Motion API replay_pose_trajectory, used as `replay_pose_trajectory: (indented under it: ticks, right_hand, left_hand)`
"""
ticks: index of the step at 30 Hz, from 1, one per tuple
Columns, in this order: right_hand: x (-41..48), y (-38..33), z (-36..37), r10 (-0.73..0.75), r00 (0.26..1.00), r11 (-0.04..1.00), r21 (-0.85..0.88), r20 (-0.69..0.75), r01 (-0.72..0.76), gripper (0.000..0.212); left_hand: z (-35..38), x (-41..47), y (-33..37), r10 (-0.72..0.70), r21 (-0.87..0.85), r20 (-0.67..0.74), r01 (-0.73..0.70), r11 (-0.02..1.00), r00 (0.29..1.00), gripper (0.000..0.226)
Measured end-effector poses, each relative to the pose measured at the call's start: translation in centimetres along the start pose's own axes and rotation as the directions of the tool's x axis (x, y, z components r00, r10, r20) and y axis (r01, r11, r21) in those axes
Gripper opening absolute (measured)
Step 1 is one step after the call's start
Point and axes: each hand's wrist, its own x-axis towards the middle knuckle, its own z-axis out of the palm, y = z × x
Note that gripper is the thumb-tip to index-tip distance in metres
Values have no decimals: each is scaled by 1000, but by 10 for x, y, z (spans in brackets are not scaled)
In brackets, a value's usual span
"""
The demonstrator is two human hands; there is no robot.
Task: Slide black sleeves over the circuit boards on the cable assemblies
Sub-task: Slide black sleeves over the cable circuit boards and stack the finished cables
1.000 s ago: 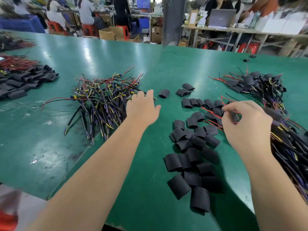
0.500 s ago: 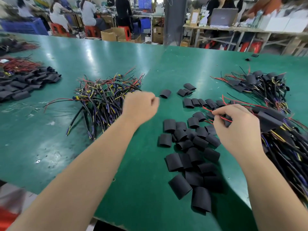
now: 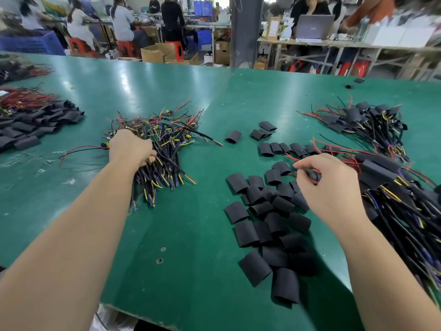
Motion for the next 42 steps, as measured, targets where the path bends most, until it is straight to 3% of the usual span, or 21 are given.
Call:
replay_pose_trajectory:
  ticks: [1, 3, 6, 7, 8, 9, 11, 13, 15, 19, 22, 24, 26, 29, 31, 33, 35, 38, 40, 42]
  right_hand:
    - [0, 0, 0, -3, 1000, 1000, 9, 2, 3, 17]
    - [0, -1, -1, 31, 999, 998, 58, 16, -32, 17]
    - [0, -5, 3, 197, 974, 949, 227, 115, -218, 16]
    - [0, -8, 5, 255, 947, 880, 359, 197, -312, 17]
    - [-1, -13, 8, 283, 908, 737, 536, 310, -413, 23]
    - [-3, -18, 9, 264, 864, 522, 690, 429, -501, 33]
    - [-5, -22, 12, 165, 814, 131, 805, 558, -578, 61]
    - [-5, -22, 13, 106, 830, -21, 835, 548, -549, 71]
    - [-2, -19, 12, 112, 857, -50, 864, 503, -501, 61]
    - [-1, -16, 14, 215, 857, -9, 878, 468, -478, 25]
    - [-3, -17, 20, 255, 841, 20, 867, 476, -497, 22]
    - [-6, -20, 25, 264, 834, 57, 855, 485, -515, 22]
    - [-11, -23, 32, 274, 840, 154, 841, 469, -519, 17]
    - [-14, -25, 38, 275, 899, 443, 785, 341, -433, 15]
    - [-10, -23, 40, 177, 933, 667, 659, 314, -348, 23]
    - [1, -20, 49, 72, 903, 833, 472, 423, -288, 35]
    - [19, -13, 63, 69, 880, 964, 197, 471, -180, 43]
    - [58, -6, 87, 30, 943, 998, -54, 331, -12, 46]
    - [88, 3, 102, 114, 970, 989, -115, 216, -91, 44]
    - [116, 21, 113, 293, 948, 939, -227, 125, -260, 44]
  left_hand:
    - [0, -7, 7, -21, -168, 25, 25, 985, 999, 17]
    - [-2, -27, 20, 68, -362, 71, -38, 932, 995, 17]
    - [-5, -68, 34, 329, -334, 225, -245, 910, 917, 12]
    - [-5, -82, 35, 402, -314, 293, -310, 898, 868, 14]
    - [-5, -95, 35, 457, -300, 363, -363, 882, 812, 15]
    - [-4, -108, 34, 497, -286, 430, -408, 867, 754, 16]
    - [1, -127, 31, 539, -244, 546, -493, 835, 642, 16]
    - [7, -136, 23, 543, -197, 620, -558, 806, 567, 17]
    - [11, -139, 15, 521, -135, 661, -597, 790, 540, 18]
    - [14, -138, 8, 464, -50, 693, -606, 794, 552, 20]
    - [20, -143, 17, 523, -26, 607, -643, 766, 598, 18]
    - [31, -150, 27, 582, -125, 560, -634, 763, 589, 16]
    - [45, -158, 38, 654, -156, 523, -693, 704, 547, 15]
    - [65, -159, 37, 729, -30, 479, -821, 570, 489, 16]
    - [70, -151, 25, 725, 104, 456, -840, 533, 517, 17]
    - [69, -141, 12, 725, 157, 333, -793, 588, 603, 17]
    - [66, -133, 5, 707, 141, 160, -725, 674, 688, 20]
    - [66, -127, 3, 639, 104, 42, -639, 762, 768, 21]
    - [70, -124, 3, 614, 107, 26, -613, 783, 789, 20]
    - [73, -122, 2, 621, 109, 3, -618, 779, 784, 20]
